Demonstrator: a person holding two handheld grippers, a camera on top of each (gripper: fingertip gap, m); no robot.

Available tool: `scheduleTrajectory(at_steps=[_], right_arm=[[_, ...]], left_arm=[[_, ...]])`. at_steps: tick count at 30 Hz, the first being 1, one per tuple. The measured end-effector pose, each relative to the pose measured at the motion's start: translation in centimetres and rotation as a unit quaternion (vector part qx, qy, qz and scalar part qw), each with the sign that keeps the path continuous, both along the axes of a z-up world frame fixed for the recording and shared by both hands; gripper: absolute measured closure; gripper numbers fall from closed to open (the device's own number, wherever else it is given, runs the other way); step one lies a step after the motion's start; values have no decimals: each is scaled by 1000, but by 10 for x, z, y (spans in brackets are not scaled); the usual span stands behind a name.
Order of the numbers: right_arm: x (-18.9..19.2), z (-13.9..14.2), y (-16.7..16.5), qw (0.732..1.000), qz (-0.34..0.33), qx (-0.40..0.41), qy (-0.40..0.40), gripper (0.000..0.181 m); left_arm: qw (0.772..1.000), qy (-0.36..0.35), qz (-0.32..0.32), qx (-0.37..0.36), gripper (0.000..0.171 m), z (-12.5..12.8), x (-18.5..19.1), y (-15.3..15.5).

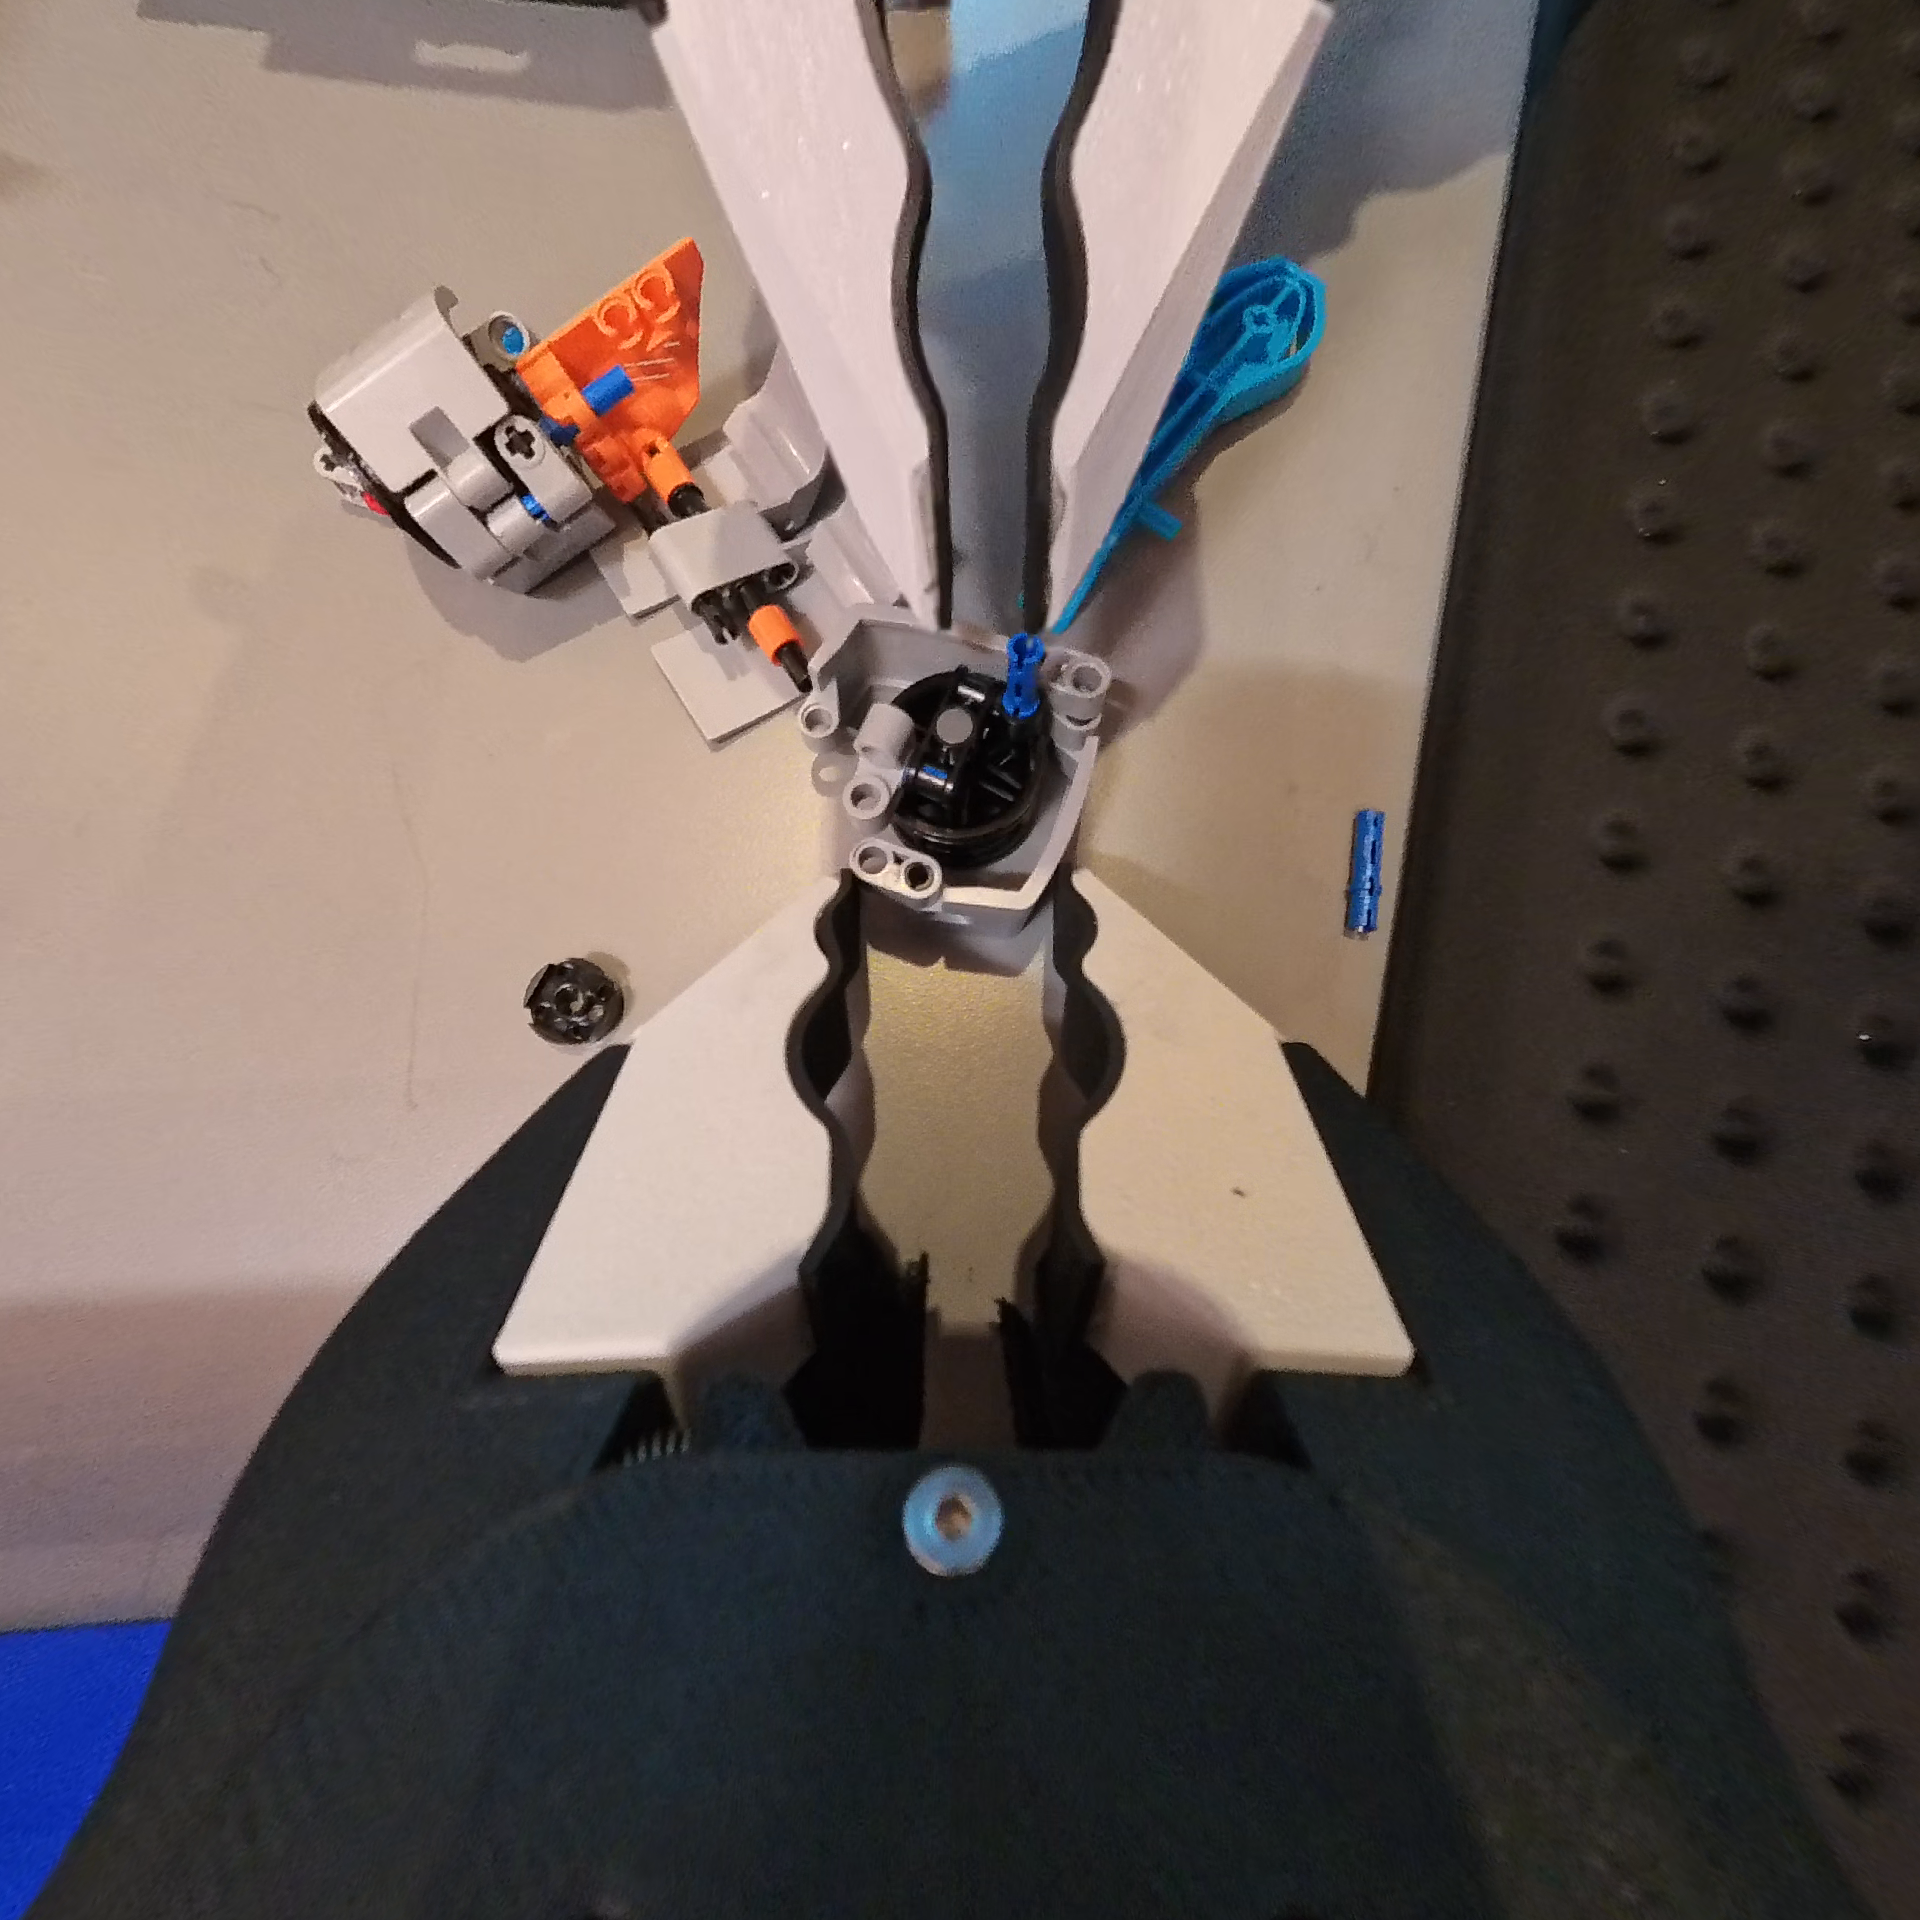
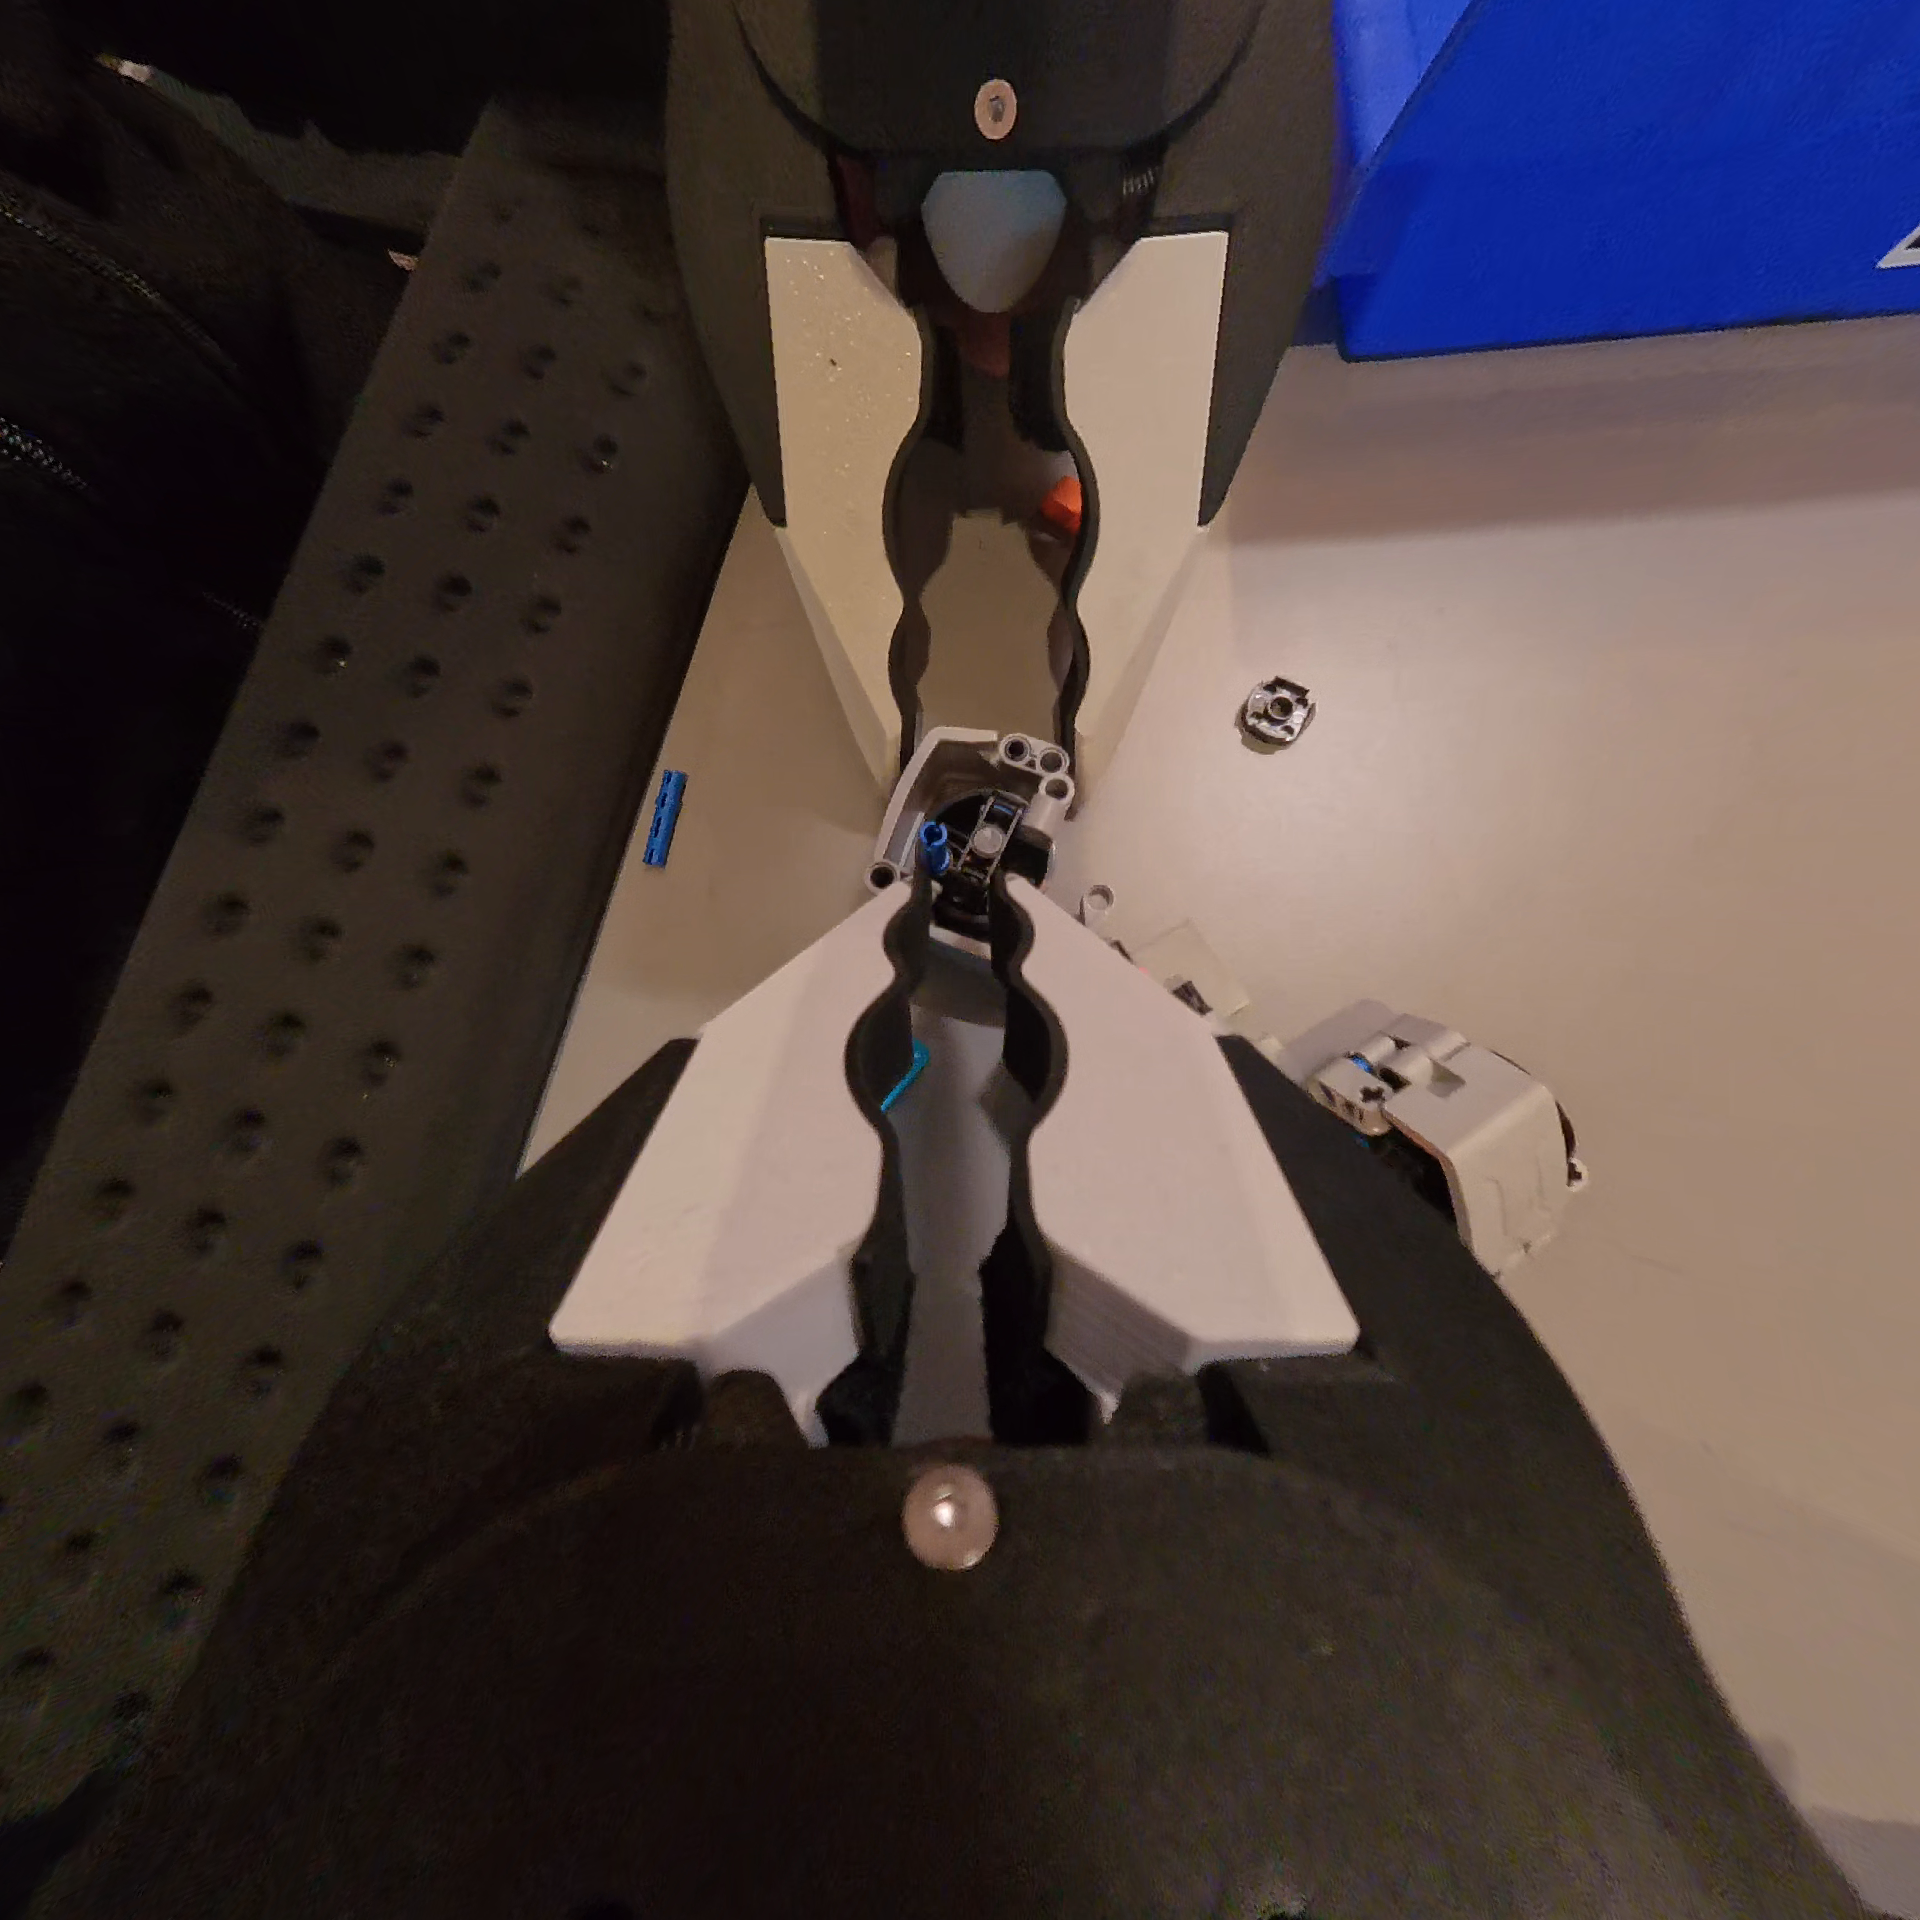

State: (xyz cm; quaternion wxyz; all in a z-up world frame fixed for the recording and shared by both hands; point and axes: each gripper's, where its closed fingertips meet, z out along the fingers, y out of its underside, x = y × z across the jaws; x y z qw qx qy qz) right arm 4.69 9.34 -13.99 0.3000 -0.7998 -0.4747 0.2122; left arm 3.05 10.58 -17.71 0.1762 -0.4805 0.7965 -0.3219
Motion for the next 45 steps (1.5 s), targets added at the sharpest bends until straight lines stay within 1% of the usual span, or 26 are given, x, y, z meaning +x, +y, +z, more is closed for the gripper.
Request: scheduleTrajectory(at_steps=[7, 14, 19, 20, 23, 28, 30, 33, 35, 36, 37, 39, 41, 42, 45], right_arm=[[6, 5, 0, 1000, -8, 1, 1, 173], [-7, -11, -7, 1000, 13, -18, -21, 159], [-5, -10, -4, 999, 10, -7, -32, 168], [-4, -11, -5, 999, 12, -6, -34, 181], [2, -11, -1, 999, 2, 1, -47, 181], [6, -5, 2, 999, -12, 10, -40, 181], [7, -2, 6, 999, -22, 14, -34, 174], [4, -3, 12, 999, -34, 22, -29, 154], [1, -8, 14, 999, -34, 24, -29, 150], [-1, -11, 15, 999, -32, 23, -33, 152], [-1, -14, 15, 999, -30, 23, -38, 157], [-1, -15, 16, 999, -28, 26, -37, 160], [-1, -14, 16, 999, -25, 32, -37, 162], [-1, -12, 16, 998, -24, 35, -36, 168], [-2, -5, 16, 999, -26, 41, -23, 168]], left_arm=[[1000, 0, 0, -1, 137, 0, 0, 0], [1000, 1, 0, -1, 137, 0, 0, 0], [1000, 0, -1, -2, 137, 0, 0, 0], [1000, 0, -1, -2, 137, 0, 0, 0], [1000, 0, -2, -2, 138, 0, 0, -1], [1000, 2, -4, -2, 138, 0, -1, -1], [1000, 2, -4, -2, 138, 0, -1, 0], [1000, 2, -5, -4, 138, 0, -2, -1], [1000, 3, -9, -5, 137, 0, -2, -2], [1000, 2, -12, -5, 137, 0, -2, -4], [1000, 2, -15, -4, 137, 0, -2, -5], [1000, 2, -16, -3, 137, 0, -3, -5], [1000, 2, -14, -3, 137, 0, -3, -4], [1000, 1, -14, -1, 137, 0, -4, -3], [1000, 1, -12, 2, 137, 0, -5, -3]])
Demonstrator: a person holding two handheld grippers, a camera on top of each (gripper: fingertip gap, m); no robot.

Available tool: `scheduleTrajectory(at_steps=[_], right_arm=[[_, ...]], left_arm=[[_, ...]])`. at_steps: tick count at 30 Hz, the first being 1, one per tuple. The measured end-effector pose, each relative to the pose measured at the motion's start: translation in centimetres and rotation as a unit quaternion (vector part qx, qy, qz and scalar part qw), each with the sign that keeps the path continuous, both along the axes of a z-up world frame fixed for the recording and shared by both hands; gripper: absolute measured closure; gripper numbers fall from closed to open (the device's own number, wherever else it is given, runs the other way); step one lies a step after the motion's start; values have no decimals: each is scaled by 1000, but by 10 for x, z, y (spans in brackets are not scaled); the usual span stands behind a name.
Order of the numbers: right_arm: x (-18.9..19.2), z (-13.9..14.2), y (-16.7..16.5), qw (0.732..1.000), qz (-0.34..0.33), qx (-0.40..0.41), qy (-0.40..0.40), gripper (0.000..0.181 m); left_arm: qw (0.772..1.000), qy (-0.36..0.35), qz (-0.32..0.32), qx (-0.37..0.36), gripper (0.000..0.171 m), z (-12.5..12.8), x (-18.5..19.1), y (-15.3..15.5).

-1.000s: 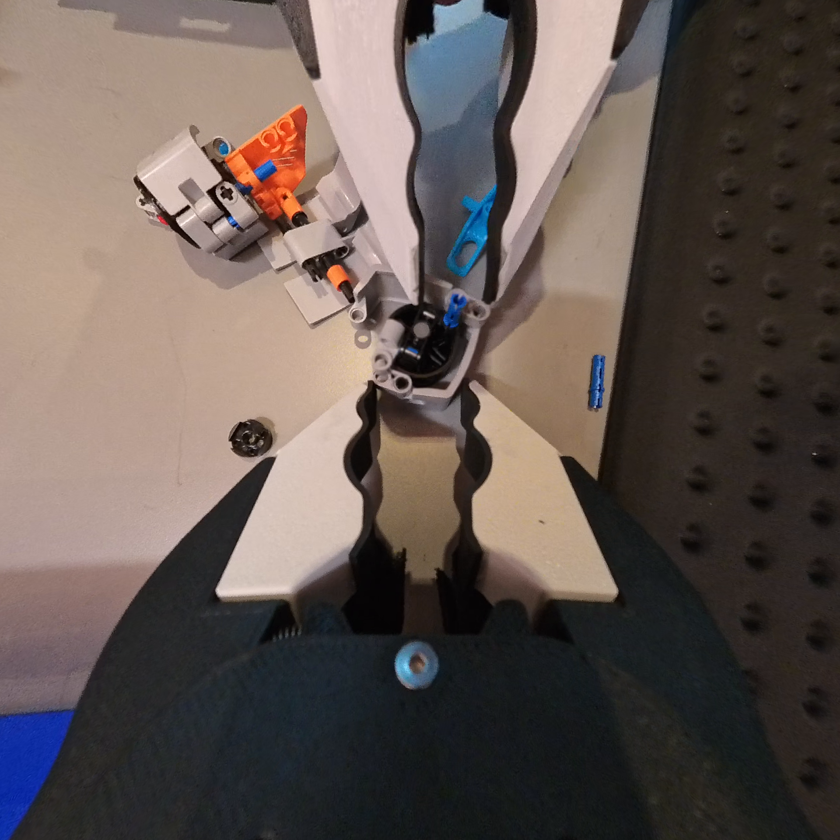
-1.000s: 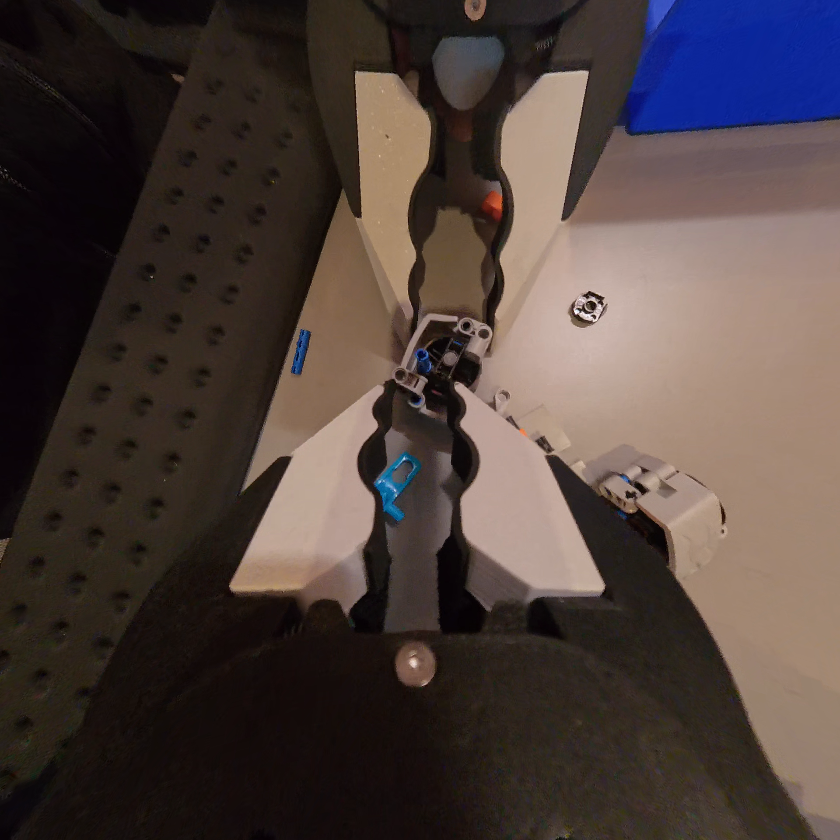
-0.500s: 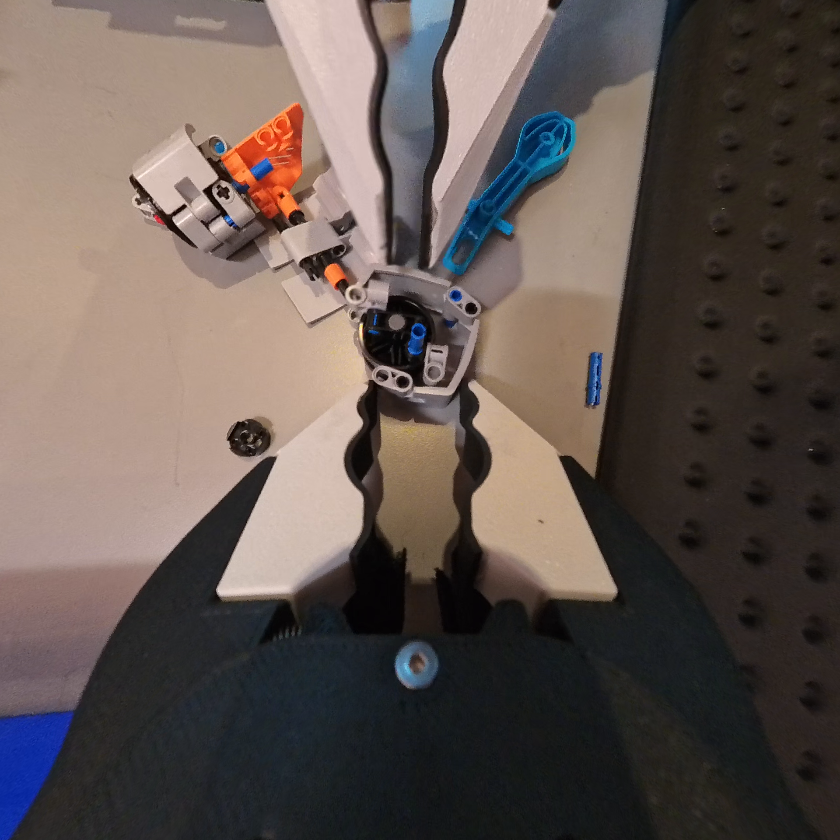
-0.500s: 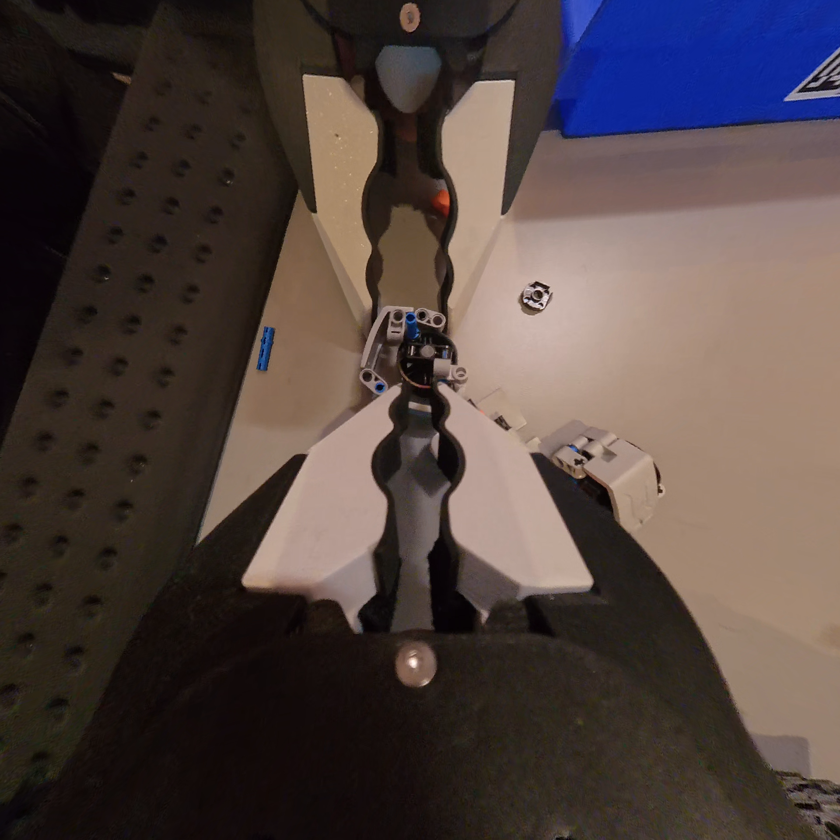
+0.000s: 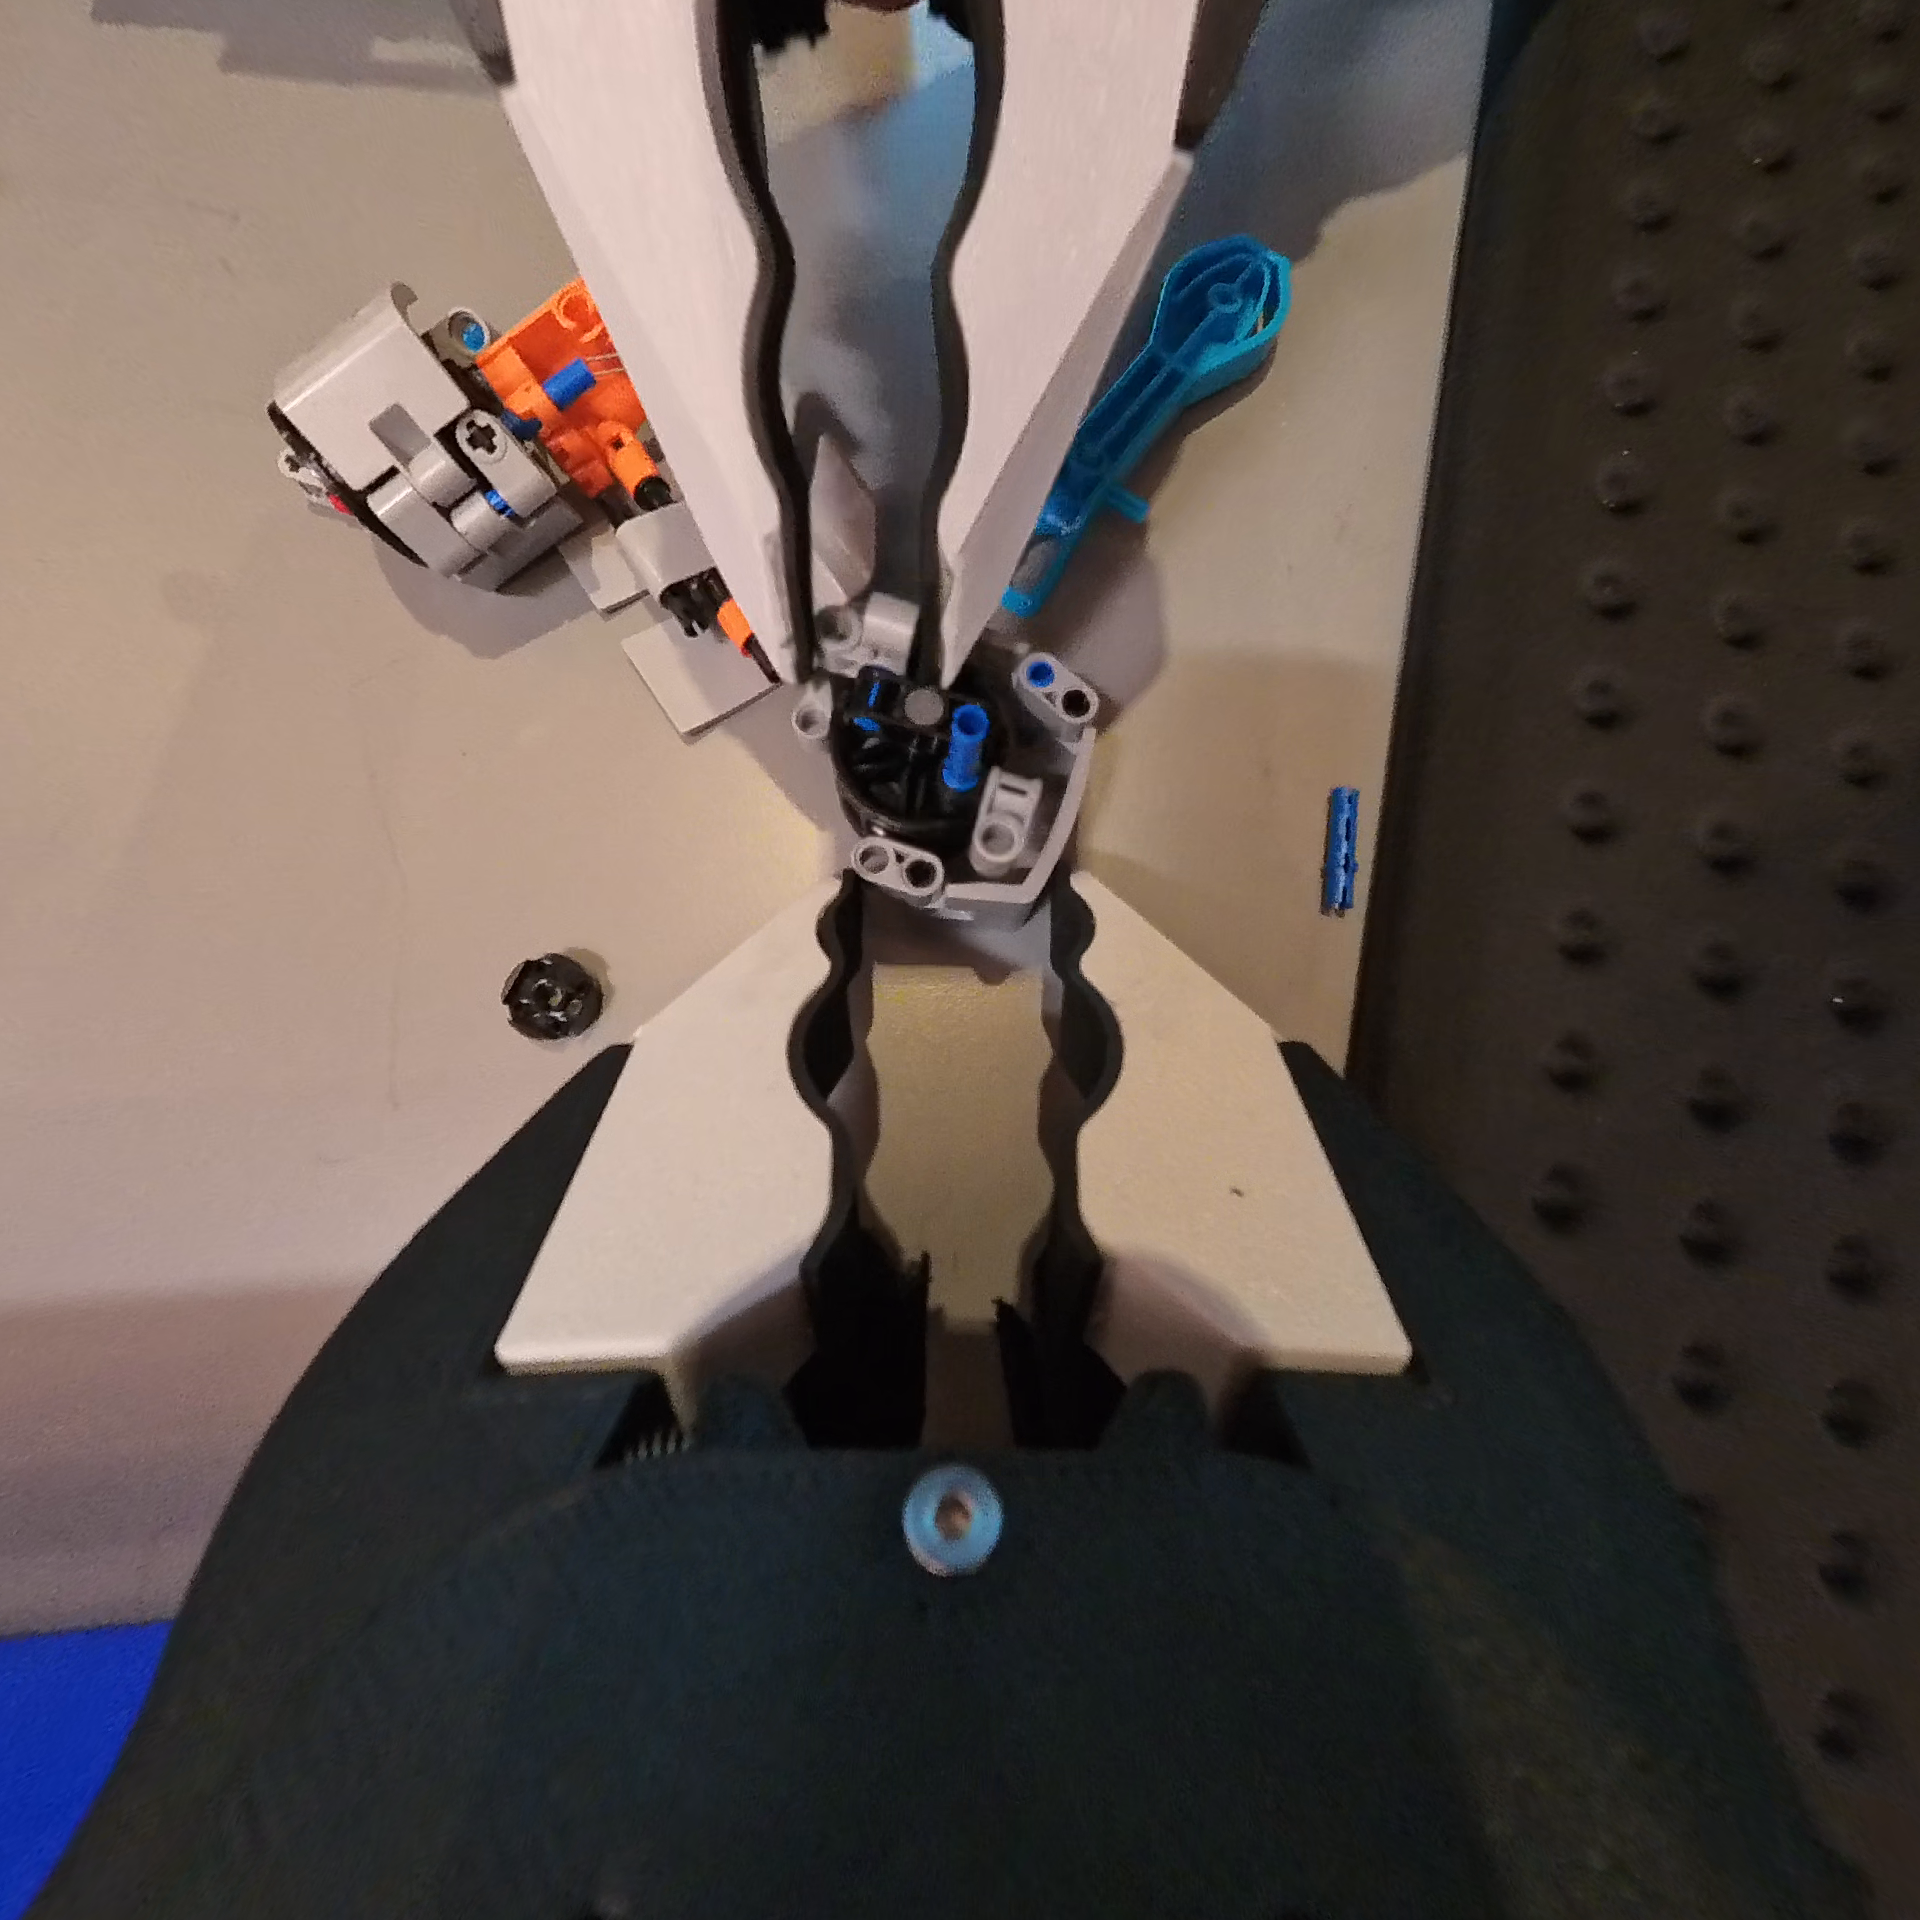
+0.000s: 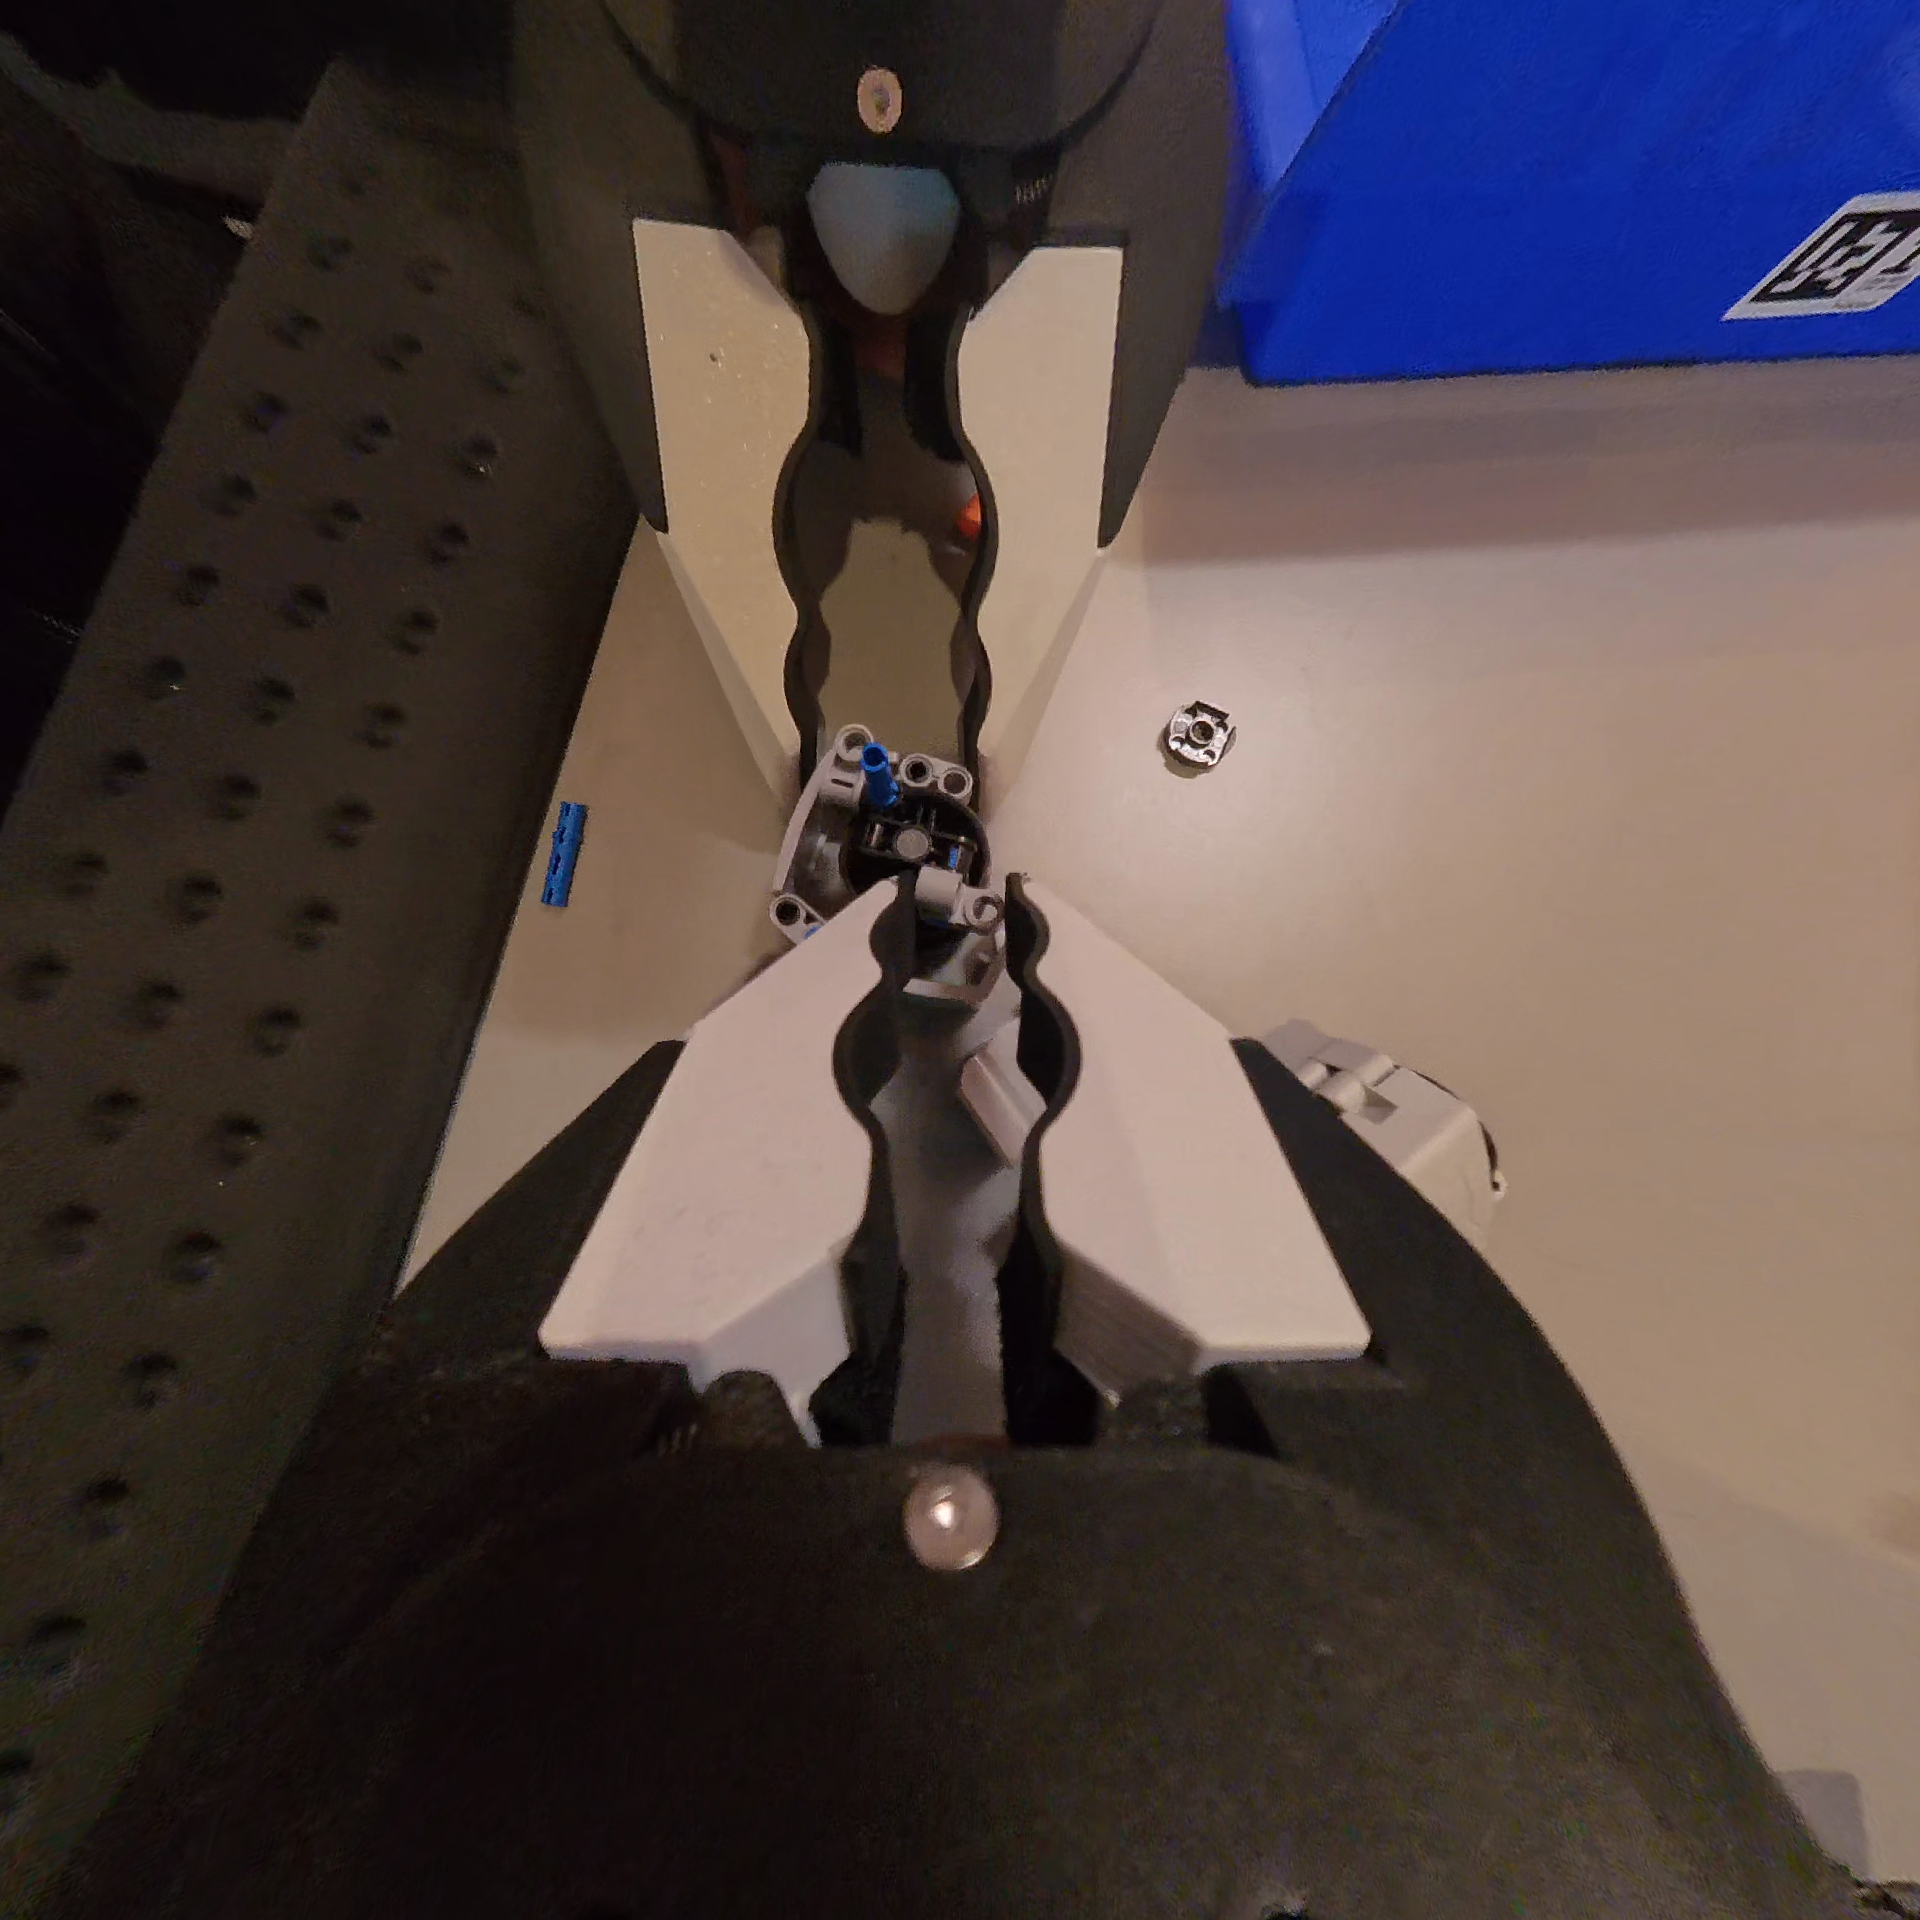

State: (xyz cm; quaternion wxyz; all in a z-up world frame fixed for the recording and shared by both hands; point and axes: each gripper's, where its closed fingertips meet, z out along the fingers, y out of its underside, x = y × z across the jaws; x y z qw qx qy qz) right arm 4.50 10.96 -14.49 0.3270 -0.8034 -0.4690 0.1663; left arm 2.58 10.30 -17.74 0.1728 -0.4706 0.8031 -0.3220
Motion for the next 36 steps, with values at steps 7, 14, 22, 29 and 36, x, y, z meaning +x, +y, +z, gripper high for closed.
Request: scheduleTrajectory(at_steps=[7, 14, 22, 29, 36], right_arm=[[4, 19, 4, 999, -14, 17, 39, 168], [16, 36, 6, 997, -33, 26, 59, 168], [23, 33, -8, 999, -9, 4, 46, 168], [5, 19, -34, 998, 64, -24, 16, 167], [-8, -9, -41, 994, 95, -39, -34, 167]], left_arm=[[1000, -1, 3, 7, 138, 1, -2, 2], [999, -12, 50, -9, 117, 12, -4, 19], [997, 2, 69, 24, 99, 12, 1, -3], [997, 19, 42, 57, 132, 0, -3, 0], [993, 38, 25, 106, 120, 2, -19, 22]])
